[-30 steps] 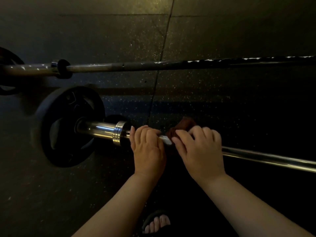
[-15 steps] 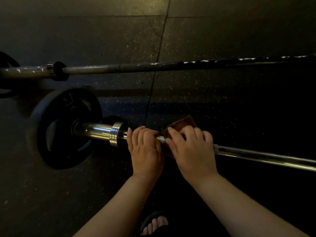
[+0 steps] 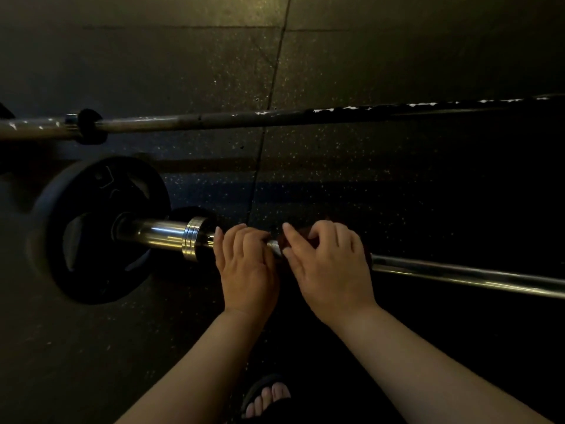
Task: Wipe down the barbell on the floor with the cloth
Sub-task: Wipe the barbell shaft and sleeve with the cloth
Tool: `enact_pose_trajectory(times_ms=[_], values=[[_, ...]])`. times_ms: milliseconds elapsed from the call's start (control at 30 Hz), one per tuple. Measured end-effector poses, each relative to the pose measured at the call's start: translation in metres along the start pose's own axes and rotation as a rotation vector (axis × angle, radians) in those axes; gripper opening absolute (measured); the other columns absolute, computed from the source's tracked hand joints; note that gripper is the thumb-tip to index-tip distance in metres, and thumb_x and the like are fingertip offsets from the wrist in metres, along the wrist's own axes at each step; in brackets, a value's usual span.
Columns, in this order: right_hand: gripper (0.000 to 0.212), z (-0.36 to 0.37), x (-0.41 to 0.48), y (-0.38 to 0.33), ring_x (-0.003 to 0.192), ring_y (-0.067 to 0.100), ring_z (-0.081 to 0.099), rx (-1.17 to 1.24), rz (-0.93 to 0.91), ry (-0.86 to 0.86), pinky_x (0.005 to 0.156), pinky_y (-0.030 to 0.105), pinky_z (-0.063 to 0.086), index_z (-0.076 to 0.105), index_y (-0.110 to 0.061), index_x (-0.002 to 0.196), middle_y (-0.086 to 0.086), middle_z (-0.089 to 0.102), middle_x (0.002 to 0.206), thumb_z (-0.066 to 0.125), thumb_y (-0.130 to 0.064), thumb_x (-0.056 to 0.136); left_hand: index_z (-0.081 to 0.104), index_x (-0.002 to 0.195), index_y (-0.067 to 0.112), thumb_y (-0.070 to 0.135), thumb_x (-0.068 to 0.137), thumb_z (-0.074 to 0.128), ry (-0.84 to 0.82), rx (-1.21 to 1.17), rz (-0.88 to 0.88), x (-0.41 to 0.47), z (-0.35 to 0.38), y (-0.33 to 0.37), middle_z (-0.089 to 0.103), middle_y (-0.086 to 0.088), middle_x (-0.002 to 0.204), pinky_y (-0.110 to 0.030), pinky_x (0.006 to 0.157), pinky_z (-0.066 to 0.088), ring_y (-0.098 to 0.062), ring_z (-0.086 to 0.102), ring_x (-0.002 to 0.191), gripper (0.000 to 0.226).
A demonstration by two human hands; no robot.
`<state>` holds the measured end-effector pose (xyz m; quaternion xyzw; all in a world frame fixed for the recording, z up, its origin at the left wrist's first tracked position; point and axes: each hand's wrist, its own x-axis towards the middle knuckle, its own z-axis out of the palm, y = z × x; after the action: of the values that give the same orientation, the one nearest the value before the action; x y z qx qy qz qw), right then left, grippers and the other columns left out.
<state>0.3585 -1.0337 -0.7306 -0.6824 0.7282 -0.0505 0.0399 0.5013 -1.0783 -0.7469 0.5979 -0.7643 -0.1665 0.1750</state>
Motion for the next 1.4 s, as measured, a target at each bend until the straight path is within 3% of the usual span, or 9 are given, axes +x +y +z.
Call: enact_pose_trajectory(times_ms=[167, 333, 433, 567, 633, 733, 867, 1100, 1400], values=[[0.053, -0.001, -0.005, 0.017, 0.094, 0.028, 0.06, -0.066, -0.103, -0.139, 0.078, 0.044, 0.046, 0.051, -0.02, 0.139, 0.008, 0.061, 0.116, 0.028, -0.053, 0.104, 0.057, 0.103, 0.023, 0.029, 0.096, 0.034, -0.033, 0.014, 0.024, 0.007, -0.006, -0.007, 0.058, 0.005, 0.105, -0.045, 0.123, 0.009, -0.019, 0.048, 0.123, 0.025], [0.049, -0.02, 0.045, 0.001, 0.07, 0.017, 0.061, 0.175, 0.27, -0.37, 0.07, 0.039, 0.051, 0.061, -0.026, 0.097, -0.005, 0.061, 0.079, 0.02, -0.051, 0.106, 0.058, 0.1, 0.022, 0.028, 0.095, 0.036, -0.047, 0.018, 0.033, 0.008, -0.007, -0.004, 0.058, 0.007, 0.098, -0.044, 0.122, 0.012, -0.016, 0.051, 0.112, 0.024], [0.046, -0.013, 0.034, -0.004, 0.075, 0.018, 0.061, 0.111, 0.228, -0.198, 0.072, 0.04, 0.05, 0.061, -0.026, 0.102, -0.005, 0.063, 0.086, 0.021, -0.049, 0.106, 0.058, 0.098, 0.023, 0.026, 0.095, 0.036, -0.022, -0.012, 0.022, 0.011, -0.005, -0.002, 0.057, 0.009, 0.096, -0.042, 0.122, 0.011, -0.016, 0.051, 0.11, 0.022], [0.048, 0.007, -0.02, -0.013, 0.11, 0.032, 0.058, -0.022, 0.013, -0.059, 0.097, 0.049, 0.041, 0.05, -0.019, 0.14, 0.009, 0.058, 0.126, 0.032, -0.044, 0.104, 0.056, 0.1, 0.025, 0.026, 0.095, 0.037, -0.029, -0.042, 0.023, 0.007, -0.002, -0.007, 0.05, 0.014, 0.099, -0.039, 0.122, 0.009, -0.014, 0.049, 0.113, 0.019], [0.049, 0.007, -0.01, -0.011, 0.102, 0.032, 0.061, -0.021, 0.029, -0.069, 0.091, 0.048, 0.044, 0.053, -0.018, 0.133, 0.01, 0.061, 0.118, 0.031, -0.05, 0.102, 0.057, 0.102, 0.023, 0.026, 0.096, 0.038, -0.039, -0.05, 0.045, 0.006, -0.004, -0.009, 0.054, 0.011, 0.1, -0.04, 0.122, 0.009, -0.015, 0.049, 0.114, 0.021], [0.053, -0.012, 0.025, -0.003, 0.083, 0.02, 0.062, 0.047, 0.031, -0.274, 0.072, 0.04, 0.052, 0.056, -0.028, 0.114, -0.001, 0.061, 0.1, 0.03, -0.07, 0.095, 0.058, 0.105, 0.021, 0.027, 0.096, 0.04, -0.051, -0.064, 0.1, 0.004, -0.006, -0.01, 0.057, 0.007, 0.103, -0.042, 0.122, 0.01, -0.015, 0.048, 0.115, 0.021], [0.05, -0.029, 0.052, 0.008, 0.088, 0.018, 0.061, 0.203, 0.031, -0.598, 0.071, 0.038, 0.048, 0.049, -0.035, 0.118, -0.005, 0.058, 0.105, 0.031, -0.075, 0.094, 0.058, 0.106, 0.021, 0.025, 0.095, 0.041, -0.052, -0.117, 0.084, 0.007, -0.007, -0.01, 0.057, 0.006, 0.104, -0.042, 0.122, 0.009, -0.015, 0.048, 0.117, 0.021], [0.042, 0.015, -0.007, -0.006, 0.091, 0.03, 0.058, -0.062, -0.051, 0.005, 0.08, 0.045, 0.042, 0.052, -0.019, 0.132, 0.009, 0.061, 0.111, 0.039, -0.046, 0.103, 0.062, 0.115, 0.022, 0.028, 0.099, 0.035, -0.056, 0.004, 0.045, 0.008, -0.023, -0.025, 0.06, 0.007, 0.122, -0.037, 0.123, 0.007, -0.014, 0.041, 0.135, 0.032], [0.062, 0.01, 0.012, -0.051, 0.117, 0.032, 0.055, 0.072, -0.073, -0.057, 0.101, 0.051, 0.041, 0.037, -0.017, 0.152, 0.011, 0.054, 0.135, 0.058, -0.033, 0.096, 0.06, 0.102, 0.023, 0.027, 0.098, 0.039, -0.051, -0.036, 0.034, 0.015, -0.019, -0.028, 0.057, 0.008, 0.104, -0.036, 0.122, 0.007, -0.012, 0.049, 0.115, 0.022]])
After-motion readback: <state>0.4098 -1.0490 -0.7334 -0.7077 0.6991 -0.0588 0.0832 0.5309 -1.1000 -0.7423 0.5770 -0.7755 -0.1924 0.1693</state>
